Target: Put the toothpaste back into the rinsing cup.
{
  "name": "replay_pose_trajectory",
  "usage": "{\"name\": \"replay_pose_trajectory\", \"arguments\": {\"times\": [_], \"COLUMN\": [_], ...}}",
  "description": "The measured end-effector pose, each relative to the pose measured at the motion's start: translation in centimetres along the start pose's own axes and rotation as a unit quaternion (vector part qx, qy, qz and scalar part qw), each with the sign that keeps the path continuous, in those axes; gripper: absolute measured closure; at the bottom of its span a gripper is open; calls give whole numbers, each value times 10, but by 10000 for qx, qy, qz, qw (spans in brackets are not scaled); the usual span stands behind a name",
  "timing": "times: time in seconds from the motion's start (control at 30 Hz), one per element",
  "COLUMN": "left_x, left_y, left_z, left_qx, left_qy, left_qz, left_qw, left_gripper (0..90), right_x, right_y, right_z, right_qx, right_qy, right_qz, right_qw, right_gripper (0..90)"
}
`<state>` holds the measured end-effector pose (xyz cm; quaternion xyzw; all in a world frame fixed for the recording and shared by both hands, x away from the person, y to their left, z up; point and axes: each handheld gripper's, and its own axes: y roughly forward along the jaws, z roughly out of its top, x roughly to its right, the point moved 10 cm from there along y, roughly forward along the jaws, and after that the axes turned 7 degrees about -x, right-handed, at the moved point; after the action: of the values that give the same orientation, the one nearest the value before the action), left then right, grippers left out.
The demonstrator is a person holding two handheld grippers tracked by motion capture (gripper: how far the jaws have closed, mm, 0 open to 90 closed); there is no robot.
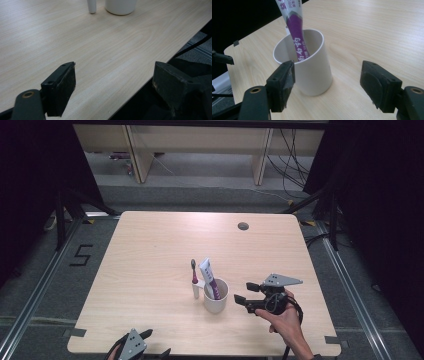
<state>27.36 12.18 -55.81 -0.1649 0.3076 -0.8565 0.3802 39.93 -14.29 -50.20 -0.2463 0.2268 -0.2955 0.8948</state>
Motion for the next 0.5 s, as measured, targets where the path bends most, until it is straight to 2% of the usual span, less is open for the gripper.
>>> {"name": "replay_pose_trajectory", "arguments": {"times": [0.03, 0.1, 0.17, 0.2, 0.23, 0.27, 0.33, 0.4, 0.43, 0.5], "left_x": [0, -1, -1, -1, -1, -1, -1, -1, -1, 0], "left_y": [0, 0, 0, 0, -1, 0, 0, -1, -1, -1], "left_z": [0, 0, 0, 0, -1, 0, 0, 0, 0, -2], "left_qx": [9, 40, 51, 45, -13, 27, 44, 26, 13, -24], "left_qy": [-11, -51, -51, -47, -15, -17, -61, -53, -42, -28], "left_qz": [-1, 11, 23, 38, 68, 34, 33, 42, 40, 45], "left_qw": [10000, 10000, 10000, 10000, 10000, 10000, 10000, 10000, 10000, 10000], "left_gripper": [184, 184, 184, 184, 184, 184, 184, 184, 184, 184], "right_x": [-1, 3, 3, 5, 3, 5, 4, 5, 2, 5], "right_y": [-2, -3, -4, -3, -3, -4, -4, -5, -5, -5], "right_z": [-2, -4, -9, -9, -11, -11, -13, -13, -15, -17], "right_qx": [-56, -1, -91, -34, -61, -47, -86, -50, -79, -96], "right_qy": [94, -10, 118, 15, 148, 11, 97, -1, 156, 49], "right_qz": [-25, -65, -73, -87, -57, -116, -100, -113, -43, -108], "right_qw": [9999, 10000, 9999, 10000, 9999, 9999, 9999, 9999, 9998, 9999], "right_gripper": [284, 276, 269, 266, 264, 263, 263, 261, 261, 260]}}
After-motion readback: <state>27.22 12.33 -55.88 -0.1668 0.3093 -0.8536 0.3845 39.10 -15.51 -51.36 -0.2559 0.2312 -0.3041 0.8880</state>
